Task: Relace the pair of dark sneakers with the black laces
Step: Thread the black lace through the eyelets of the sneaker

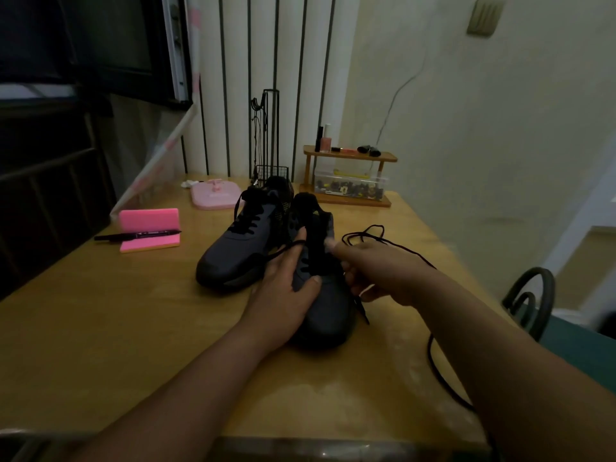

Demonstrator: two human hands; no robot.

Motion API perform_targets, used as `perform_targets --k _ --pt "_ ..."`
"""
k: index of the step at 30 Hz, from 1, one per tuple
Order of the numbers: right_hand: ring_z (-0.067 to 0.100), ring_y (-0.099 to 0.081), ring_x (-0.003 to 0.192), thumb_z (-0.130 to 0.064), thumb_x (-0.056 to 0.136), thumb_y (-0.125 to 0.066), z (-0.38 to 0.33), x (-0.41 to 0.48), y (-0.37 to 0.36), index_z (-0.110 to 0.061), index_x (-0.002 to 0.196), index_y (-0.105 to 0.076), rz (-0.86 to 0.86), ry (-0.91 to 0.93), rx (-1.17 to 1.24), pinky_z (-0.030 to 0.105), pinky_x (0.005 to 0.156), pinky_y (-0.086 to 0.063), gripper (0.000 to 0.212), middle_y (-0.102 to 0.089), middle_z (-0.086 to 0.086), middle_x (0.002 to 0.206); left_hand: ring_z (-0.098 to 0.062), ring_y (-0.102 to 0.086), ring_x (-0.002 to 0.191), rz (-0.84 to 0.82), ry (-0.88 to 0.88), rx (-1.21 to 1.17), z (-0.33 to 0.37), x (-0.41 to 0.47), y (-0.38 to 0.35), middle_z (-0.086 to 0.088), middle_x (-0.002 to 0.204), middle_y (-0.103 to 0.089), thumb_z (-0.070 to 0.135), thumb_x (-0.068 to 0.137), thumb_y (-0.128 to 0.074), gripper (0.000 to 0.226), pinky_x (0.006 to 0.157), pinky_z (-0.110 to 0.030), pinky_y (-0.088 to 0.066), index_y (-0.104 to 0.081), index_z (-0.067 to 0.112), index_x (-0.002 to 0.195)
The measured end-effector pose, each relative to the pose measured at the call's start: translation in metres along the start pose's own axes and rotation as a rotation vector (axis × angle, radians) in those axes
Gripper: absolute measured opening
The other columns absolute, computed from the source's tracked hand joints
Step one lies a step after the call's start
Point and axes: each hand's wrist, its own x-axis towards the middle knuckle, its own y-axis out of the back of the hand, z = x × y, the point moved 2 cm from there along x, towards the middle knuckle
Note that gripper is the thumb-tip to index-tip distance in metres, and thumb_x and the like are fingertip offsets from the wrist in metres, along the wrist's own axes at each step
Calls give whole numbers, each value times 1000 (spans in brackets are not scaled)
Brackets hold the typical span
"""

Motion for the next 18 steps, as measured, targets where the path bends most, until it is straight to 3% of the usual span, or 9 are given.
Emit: perform_targets --k 3,8,11,15,18 --pt "22 -68 80 -55 99 -63 -1 6 -1 -11 108 -60 58 31 -140 32 63 -57 45 -68 11 95 -16 -30 152 3 -1 -23 -1 0 0 13 165 -23 62 89 -49 75 122 -53 -33 -2 80 145" --pt "22 -68 86 -42 101 -65 11 5 4 -19 108 -62 50 98 -12 33 71 -58 24 -69 9 104 -15 -30 152 4 11 -12 -2 1 0 13 165 -25 66 87 -48 75 122 -52 -33 -4 78 146" --pt "21 -67 91 -42 100 -66 11 5 1 -19 109 -62 68 159 -18 34 76 -57 25 -69 5 106 -14 -28 153 7 10 -5 -3 1 1 13 165 -25 62 91 -51 74 123 -52 -31 -5 76 148" --pt "18 -68 97 -38 100 -67 7 4 -3 -23 114 -59 107 192 14 29 71 -56 23 -68 1 109 -14 -29 152 6 13 -10 -4 1 0 12 165 -25 51 101 -56 73 124 -49 -31 -8 72 151" --pt "21 -69 98 -37 100 -67 8 4 -2 -25 112 -59 113 214 7 38 79 -60 19 -70 2 107 -14 -30 151 6 17 -22 -4 1 0 11 165 -25 55 99 -56 73 123 -46 -33 -9 70 152"
